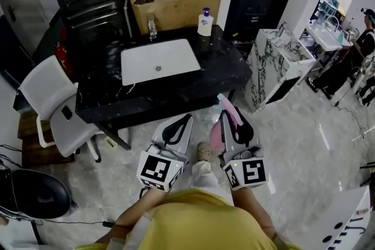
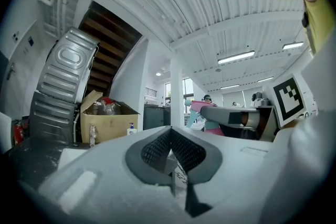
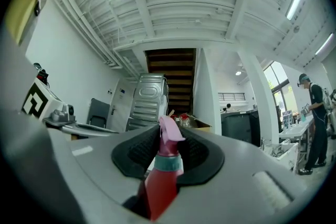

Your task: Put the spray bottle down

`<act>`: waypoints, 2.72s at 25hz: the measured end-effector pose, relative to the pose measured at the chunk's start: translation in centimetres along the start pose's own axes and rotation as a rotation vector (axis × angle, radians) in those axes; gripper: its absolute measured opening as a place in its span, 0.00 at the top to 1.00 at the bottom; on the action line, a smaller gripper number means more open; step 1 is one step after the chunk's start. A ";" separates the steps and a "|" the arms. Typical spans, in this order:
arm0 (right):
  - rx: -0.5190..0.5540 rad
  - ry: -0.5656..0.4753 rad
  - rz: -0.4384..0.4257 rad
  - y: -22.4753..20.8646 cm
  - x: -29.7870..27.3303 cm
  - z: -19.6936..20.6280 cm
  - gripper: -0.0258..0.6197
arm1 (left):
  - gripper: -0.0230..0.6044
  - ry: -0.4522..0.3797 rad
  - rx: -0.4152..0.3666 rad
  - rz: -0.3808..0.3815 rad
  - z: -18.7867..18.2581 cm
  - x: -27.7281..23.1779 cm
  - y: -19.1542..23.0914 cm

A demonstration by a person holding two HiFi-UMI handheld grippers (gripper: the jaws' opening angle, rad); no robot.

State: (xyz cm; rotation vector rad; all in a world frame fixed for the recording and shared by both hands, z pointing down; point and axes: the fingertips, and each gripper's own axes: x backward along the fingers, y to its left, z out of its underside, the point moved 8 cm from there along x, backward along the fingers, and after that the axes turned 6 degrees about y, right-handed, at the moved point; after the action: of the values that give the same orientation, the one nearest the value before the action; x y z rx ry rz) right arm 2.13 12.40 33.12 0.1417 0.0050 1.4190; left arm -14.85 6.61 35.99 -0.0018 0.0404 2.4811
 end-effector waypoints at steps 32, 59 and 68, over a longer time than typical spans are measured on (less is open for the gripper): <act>-0.030 -0.014 -0.267 -25.7 -33.2 6.3 0.80 | 0.96 0.046 -0.007 -0.229 -2.1 -34.9 13.3; 0.020 0.032 -0.190 -28.2 -45.6 10.5 0.80 | 0.96 0.086 -0.021 -0.128 0.2 -44.6 21.9; -0.003 0.024 -0.230 -27.2 -52.0 12.9 0.80 | 0.96 0.117 -0.005 -0.130 2.0 -46.9 25.9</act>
State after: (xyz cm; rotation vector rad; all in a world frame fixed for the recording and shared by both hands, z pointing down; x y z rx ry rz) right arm 22.08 -43.95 38.90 0.1179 0.0376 1.1909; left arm 6.36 -42.51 39.26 -0.1478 0.0808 2.3483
